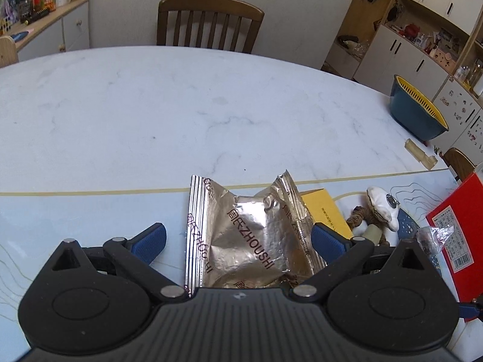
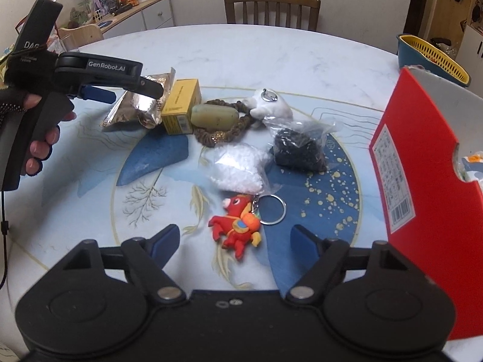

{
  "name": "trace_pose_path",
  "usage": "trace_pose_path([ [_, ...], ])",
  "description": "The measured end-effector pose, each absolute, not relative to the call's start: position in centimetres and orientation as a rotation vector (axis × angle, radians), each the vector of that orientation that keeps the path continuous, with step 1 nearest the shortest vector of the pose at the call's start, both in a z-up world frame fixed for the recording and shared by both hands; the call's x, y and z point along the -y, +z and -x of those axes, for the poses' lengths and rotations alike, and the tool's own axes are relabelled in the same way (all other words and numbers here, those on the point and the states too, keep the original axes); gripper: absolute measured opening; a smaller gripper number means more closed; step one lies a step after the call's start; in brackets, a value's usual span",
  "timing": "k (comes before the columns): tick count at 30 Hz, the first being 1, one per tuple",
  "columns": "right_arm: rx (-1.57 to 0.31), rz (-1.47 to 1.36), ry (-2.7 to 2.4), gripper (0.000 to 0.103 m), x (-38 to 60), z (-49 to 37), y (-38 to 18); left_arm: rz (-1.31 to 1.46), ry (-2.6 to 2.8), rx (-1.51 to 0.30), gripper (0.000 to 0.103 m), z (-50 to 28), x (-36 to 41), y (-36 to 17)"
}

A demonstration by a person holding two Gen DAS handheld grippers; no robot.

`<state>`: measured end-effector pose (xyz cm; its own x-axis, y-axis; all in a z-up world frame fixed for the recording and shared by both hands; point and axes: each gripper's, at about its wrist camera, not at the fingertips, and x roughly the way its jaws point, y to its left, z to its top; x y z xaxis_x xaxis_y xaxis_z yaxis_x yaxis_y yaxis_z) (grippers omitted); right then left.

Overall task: Organize objects
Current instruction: 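Grasp the gold foil packet with the left tool while the right tool approaches the red horse keychain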

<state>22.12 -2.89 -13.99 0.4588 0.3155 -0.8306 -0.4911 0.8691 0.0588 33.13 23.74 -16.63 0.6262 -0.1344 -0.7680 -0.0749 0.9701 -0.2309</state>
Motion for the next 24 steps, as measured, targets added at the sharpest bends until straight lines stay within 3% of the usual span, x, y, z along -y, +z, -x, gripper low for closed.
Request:
trace_pose_path([
  [6,-0.976,0.217,0.498,0.068,2.5,-22.5,-14.5,0.24,-0.055,-0.887,0.1,-33.3,-23.6,-16.9],
  [11,-0.972,0.244,0.495,0.061,2.1,-22.4,-14.8,0.222,-0.074,-0.875,0.08,-33.0,-23.6,-16.6],
  [17,-0.958,0.265,0.496,0.051,1.7,-22.2,-14.8,0.203,-0.075,-0.86,0.069,-32.6,-23.2,-16.2],
  [19,-0.954,0.27,0.499,0.046,1.6,-22.1,-14.8,0.201,-0.093,-0.854,0.056,-32.3,-23.1,-16.0],
  [21,-0.949,0.277,0.496,0.038,1.5,-21.9,-14.7,0.202,-0.087,-0.858,0.055,-32.2,-23.2,-15.7],
  [24,-0.951,0.281,0.498,0.037,1.5,-21.9,-14.6,0.211,-0.079,-0.86,0.053,-31.7,-23.4,-15.5],
])
